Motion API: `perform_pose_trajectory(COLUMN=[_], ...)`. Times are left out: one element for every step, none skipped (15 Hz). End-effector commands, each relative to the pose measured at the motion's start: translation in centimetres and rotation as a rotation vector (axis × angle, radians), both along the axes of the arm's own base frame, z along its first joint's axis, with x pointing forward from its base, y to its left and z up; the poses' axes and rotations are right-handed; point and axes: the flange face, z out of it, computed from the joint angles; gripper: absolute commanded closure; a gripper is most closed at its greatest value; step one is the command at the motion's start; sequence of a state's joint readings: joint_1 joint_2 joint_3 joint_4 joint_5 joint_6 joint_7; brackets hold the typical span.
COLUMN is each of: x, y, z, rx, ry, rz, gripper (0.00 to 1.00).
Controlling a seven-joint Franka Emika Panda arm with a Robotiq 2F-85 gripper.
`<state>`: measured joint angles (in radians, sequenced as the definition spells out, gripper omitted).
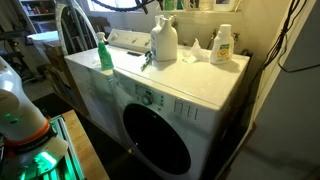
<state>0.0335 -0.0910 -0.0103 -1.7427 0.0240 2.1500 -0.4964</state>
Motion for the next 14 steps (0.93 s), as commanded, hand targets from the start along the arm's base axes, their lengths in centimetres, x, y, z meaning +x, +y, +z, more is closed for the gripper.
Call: perform_pose_trajectory(x=[1.1,2.3,3.1,3.9,4.7,5.5,6.3,7.0,7.6,8.2,8.7,9.1,9.5,10.0], y=[-0.2,-0.5,-0.6,-0.5,-0.6,-0.7,-1.1,-1.5,-1.8,-2.0,-2.2,-2.5,-2.7,-3.0], z=[-0.2,-0.4,-0.5,-0.7,-0.9,-1.1,-1.3,-1.6,-1.8,-2.1,-2.5,-2.9,-3.2,-3.6], rx=[0.025,0.085,0.107,0.156,0.169,0.209,0.216,0.234,0.260,0.281,0.303,0.325,0.346,0.362], ry=[-0.015,0.002,-0.016,-0.009,-0.020,-0.025,-0.048,-0.061,-0.069,-0.085,-0.098,-0.096,-0.106,-0.115], rz=[0.006,0.001,0.006,0.026,0.027,0.042,0.053,0.058,0.092,0.125,0.152,0.183,0.214,0.231], gripper=[0.00,0.00,0.00,0.00,0.00,0.00,0.00,0.00,0.00,0.00,0.00,0.00,0.00,0.00])
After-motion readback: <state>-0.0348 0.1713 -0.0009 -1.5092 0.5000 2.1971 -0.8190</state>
